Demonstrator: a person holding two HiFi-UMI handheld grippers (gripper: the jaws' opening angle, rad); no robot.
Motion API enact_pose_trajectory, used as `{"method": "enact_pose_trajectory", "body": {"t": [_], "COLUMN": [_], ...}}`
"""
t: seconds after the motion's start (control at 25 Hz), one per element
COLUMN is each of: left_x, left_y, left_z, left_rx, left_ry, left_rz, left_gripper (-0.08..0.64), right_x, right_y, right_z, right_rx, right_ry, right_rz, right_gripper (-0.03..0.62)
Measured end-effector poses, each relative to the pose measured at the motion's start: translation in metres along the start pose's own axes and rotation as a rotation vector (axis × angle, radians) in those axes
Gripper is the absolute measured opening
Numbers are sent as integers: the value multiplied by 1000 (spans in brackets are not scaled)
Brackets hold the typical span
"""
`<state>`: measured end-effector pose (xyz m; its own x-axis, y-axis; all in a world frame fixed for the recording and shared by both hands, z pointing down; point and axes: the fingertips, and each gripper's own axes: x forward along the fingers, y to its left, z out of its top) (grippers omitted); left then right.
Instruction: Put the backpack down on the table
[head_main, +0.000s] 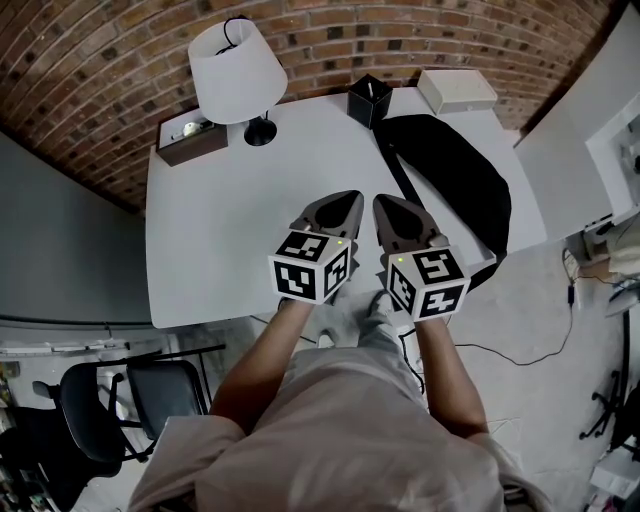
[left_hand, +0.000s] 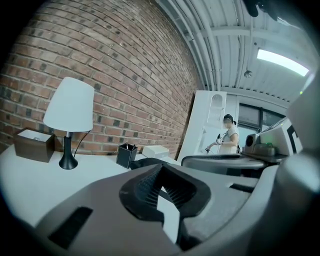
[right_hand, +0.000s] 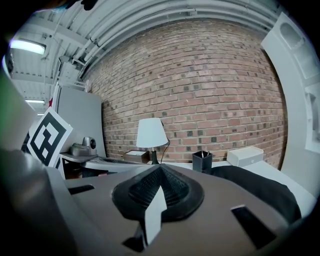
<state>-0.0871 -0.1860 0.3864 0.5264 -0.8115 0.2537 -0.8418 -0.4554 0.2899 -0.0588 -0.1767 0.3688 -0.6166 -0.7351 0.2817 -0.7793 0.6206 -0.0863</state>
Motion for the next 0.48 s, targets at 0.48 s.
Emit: {"method": "enact_pose_trajectory", "body": {"t": [0.48], "left_x": [-13], "left_y": [-10], "left_z": [-8], "left_rx": [24], "left_ry": [12], "left_rz": [-25], "left_gripper": [6], "right_x": [-14], "right_y": [10], "right_z": [-5], "right_rx": [-2], "right_ry": [-3], "right_rz": [-40], "right_gripper": [2]}}
